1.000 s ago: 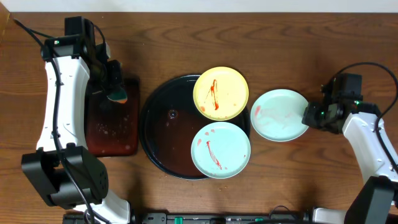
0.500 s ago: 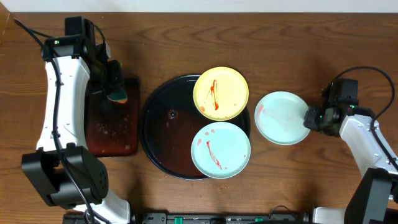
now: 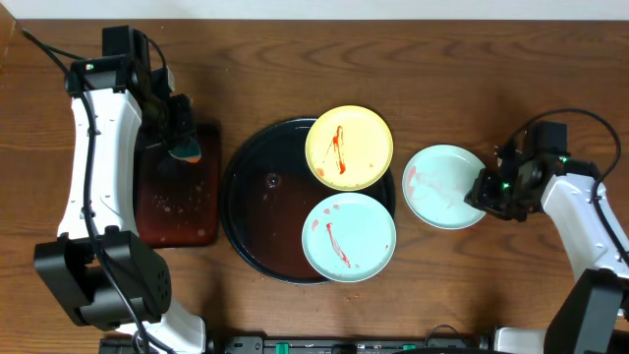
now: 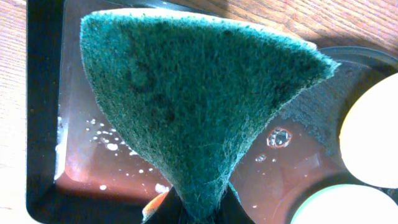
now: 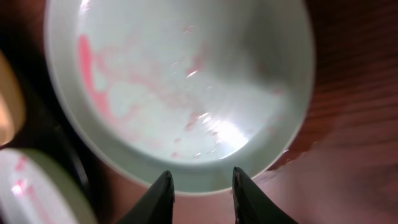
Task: Clean dirty plates on tray and stack at the side
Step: 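Carry the plate right and set it on the table, open gripper, then move the right gripper to the lower mint-green plate and grasp its rim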
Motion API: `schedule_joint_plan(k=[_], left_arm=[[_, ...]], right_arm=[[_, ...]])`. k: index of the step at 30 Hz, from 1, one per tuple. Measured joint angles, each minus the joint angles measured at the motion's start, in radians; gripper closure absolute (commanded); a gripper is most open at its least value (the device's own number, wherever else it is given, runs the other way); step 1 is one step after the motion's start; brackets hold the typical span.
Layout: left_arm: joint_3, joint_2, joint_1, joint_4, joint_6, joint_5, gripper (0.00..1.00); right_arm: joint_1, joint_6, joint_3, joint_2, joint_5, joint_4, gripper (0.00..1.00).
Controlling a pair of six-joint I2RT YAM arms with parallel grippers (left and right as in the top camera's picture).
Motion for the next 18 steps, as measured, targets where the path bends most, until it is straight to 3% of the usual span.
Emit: schedule_joint_plan(k=[18], left_arm=[[-0.001, 0.0, 0.0, 0.0, 0.0, 0.0, 0.93]], right_arm=[[0.113, -0.023, 0.015, 0.0, -0.113, -0.111, 0.69]])
